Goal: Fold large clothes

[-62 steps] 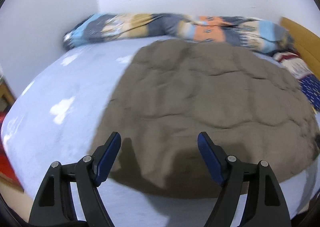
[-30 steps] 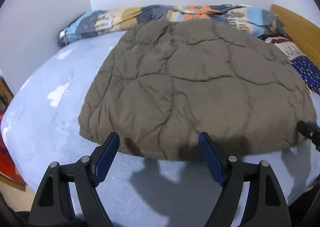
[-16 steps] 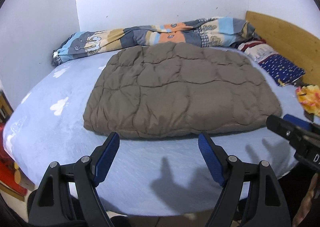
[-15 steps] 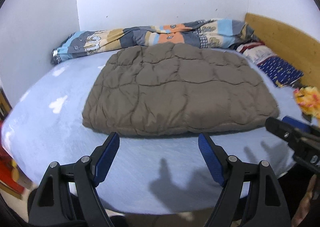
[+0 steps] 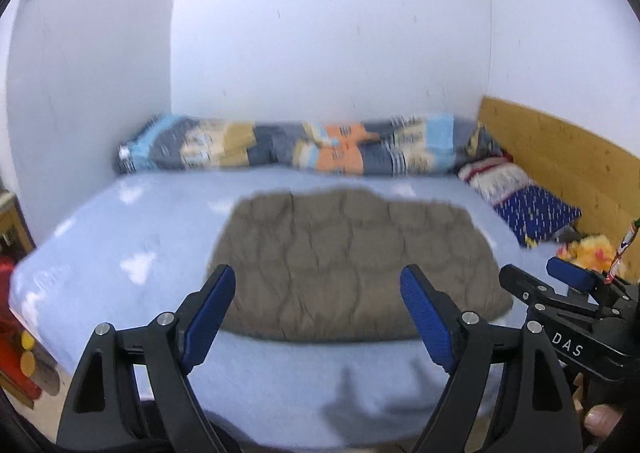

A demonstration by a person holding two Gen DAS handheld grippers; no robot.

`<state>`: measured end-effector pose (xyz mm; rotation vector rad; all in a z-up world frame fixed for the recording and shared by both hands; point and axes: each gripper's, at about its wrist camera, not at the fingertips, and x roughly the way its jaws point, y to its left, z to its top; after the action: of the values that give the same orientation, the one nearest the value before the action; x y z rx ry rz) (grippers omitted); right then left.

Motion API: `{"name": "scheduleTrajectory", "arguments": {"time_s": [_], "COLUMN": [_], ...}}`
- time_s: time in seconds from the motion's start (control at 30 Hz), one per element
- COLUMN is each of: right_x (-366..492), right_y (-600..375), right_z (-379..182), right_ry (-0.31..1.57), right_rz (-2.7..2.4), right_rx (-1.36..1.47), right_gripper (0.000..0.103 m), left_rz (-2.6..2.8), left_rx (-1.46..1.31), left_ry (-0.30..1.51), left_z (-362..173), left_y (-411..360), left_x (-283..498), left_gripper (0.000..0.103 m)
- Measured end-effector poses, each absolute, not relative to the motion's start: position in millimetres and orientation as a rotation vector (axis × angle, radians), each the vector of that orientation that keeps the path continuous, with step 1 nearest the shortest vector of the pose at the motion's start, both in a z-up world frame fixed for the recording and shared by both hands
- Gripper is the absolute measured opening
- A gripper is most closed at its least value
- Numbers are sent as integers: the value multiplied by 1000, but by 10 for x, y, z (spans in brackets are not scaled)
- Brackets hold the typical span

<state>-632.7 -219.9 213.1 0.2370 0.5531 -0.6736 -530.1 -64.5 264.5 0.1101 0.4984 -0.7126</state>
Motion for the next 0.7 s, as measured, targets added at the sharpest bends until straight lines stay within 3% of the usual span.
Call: {"name": "scheduleTrajectory", "arguments": {"time_s": [0.07,0.2,0.5,0.7], "right_x": [-6346,-6410,-6378,-6353], "right_y": [-2154,-2045,-2017,-2049], "right_z": [2358,2645,2127,2127], "right_ry": [520,465,575,565], "right_rz": [-666,-641,-658,-715], "right_rx": [217,194,233,225], "right_gripper": [78,93,95,96], "left_rz": [-718,-719,-559,-518], "left_rx": [98,105,202,224], "left_ry": [451,440,558,581], "left_z": [2862,2956,2475,2430], "left_y": [-598,-636,-705,-682], "left_x": [-5362,-5408,-5219,-5186], "left_gripper": [87,96,97,97]}}
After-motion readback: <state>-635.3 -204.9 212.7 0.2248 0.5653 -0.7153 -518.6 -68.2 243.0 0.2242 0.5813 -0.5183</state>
